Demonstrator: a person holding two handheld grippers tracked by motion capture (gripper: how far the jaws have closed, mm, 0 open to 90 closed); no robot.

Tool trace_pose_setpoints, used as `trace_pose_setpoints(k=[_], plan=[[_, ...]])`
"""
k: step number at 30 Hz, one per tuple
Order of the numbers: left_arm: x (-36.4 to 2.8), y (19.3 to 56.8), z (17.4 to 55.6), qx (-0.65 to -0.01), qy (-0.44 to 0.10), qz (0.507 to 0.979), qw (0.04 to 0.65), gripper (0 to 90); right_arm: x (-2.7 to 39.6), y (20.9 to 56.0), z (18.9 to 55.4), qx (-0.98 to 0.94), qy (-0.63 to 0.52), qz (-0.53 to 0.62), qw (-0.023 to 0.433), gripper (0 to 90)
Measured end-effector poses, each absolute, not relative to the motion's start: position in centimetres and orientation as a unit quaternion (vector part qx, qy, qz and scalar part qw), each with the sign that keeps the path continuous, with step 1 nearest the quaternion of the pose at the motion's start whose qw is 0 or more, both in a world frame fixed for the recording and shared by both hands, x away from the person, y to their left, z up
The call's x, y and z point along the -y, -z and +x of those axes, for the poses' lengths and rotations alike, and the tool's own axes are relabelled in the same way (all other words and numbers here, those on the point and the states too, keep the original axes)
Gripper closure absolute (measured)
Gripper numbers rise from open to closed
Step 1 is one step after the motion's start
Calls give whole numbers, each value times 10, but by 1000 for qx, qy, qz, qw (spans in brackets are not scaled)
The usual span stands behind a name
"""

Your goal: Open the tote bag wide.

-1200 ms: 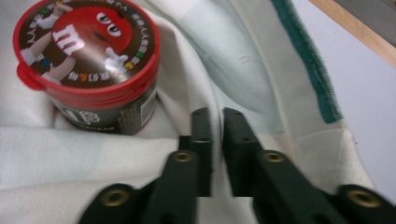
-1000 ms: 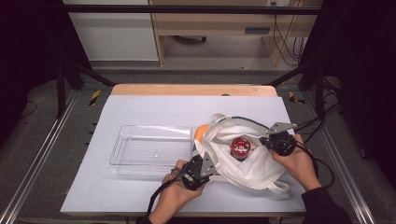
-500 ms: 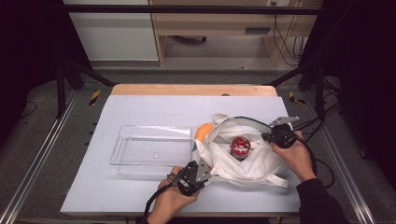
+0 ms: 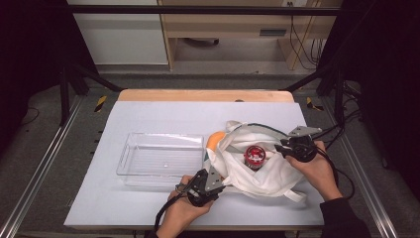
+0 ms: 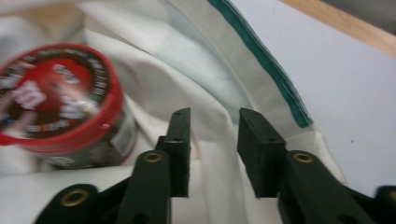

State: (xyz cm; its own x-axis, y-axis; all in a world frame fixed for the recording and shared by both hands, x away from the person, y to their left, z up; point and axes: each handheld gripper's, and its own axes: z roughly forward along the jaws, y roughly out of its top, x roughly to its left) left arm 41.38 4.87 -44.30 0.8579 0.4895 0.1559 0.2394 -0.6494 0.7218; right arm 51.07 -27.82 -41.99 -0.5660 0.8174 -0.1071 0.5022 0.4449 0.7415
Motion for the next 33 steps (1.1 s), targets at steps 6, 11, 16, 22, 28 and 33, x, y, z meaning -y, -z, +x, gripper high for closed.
trace_pose_setpoints(k=[6,11,16,22,28,33], plan=[[-50,438,414,-219,-175,884,375,568,264,400,492,-818,-359,379,243,451],[-48,431,413,-233,-171,876,385,377,250,390,483,-819,-375,364,236,350],[-46,424,411,-236,-161,871,401,287,236,392,482,-833,-361,355,223,277],[-49,416,411,-244,-168,866,403,184,226,395,485,-846,-345,347,213,205],[-50,409,407,-245,-164,865,405,142,219,401,483,-861,-328,337,194,185],[-54,403,406,-246,-161,861,415,129,218,398,483,-864,-326,335,187,163]])
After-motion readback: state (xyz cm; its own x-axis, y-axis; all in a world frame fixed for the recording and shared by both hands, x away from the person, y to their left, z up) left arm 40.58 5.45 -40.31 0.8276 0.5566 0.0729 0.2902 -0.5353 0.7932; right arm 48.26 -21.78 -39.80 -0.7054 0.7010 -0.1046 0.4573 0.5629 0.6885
